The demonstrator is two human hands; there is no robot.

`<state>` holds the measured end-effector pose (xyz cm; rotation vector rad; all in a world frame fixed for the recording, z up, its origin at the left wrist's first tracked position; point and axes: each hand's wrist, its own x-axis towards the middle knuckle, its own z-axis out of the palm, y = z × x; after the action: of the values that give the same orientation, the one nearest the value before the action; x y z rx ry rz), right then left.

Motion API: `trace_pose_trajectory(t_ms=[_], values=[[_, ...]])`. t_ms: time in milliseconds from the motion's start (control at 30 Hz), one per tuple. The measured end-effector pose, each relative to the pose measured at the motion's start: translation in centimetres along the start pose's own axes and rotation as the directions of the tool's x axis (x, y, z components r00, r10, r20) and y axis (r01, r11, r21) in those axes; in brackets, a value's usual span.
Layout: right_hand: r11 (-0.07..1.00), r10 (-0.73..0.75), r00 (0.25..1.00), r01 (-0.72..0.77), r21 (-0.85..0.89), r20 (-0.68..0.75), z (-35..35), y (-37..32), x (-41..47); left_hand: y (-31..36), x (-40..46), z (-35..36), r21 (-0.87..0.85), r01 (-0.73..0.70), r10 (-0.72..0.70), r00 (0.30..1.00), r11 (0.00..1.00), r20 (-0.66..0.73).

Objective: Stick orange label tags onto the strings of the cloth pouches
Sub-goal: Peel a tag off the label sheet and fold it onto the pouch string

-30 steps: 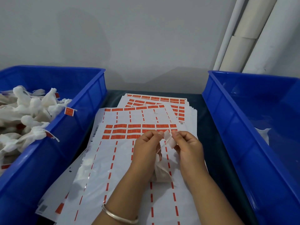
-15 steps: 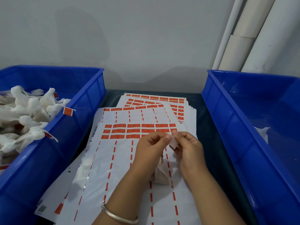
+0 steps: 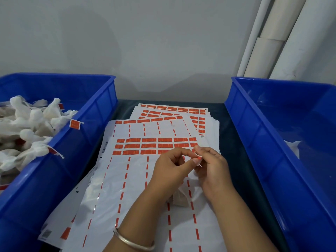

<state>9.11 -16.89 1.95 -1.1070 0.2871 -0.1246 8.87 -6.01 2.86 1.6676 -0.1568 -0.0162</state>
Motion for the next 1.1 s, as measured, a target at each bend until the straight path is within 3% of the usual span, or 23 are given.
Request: trace_pose_trajectory(t_ms=[267, 500, 633, 800, 1100], values=[[1.000, 0.006, 1.000, -0.006, -0.002, 0.022, -0.12, 0.15, 0.18, -0.50, 0.21, 0.24, 0.198, -0.049, 0.050, 0.999, 0.979, 0.000], [1.000, 0.023, 0.992, -0.024, 0.008, 0.125, 0.13, 0.42, 0.17, -0.73, 0.45, 0.12, 0.211, -0.060, 0.078, 0.994, 0.976, -0.074], [1.000, 0.018, 0.995, -0.017, -0.006, 0.101, 0.09, 0.49, 0.26, -0.67, 0.30, 0.11, 0.203, -0.075, 0.094, 0.992, 0.976, -0.082], [1.000, -0.009, 0.998, 0.008, 0.021, 0.060, 0.15, 0.36, 0.51, -0.55, 0.12, 0.22, 0.155, -0.078, 0.096, 0.989, 0.985, -0.113], [0.999, -0.045, 0.989, 0.047, -0.014, 0.140, 0.36, 0.28, 0.04, -0.15, 0.58, -0.44, -0.126, -0.003, -0.026, 0.972, 0.992, -0.232]])
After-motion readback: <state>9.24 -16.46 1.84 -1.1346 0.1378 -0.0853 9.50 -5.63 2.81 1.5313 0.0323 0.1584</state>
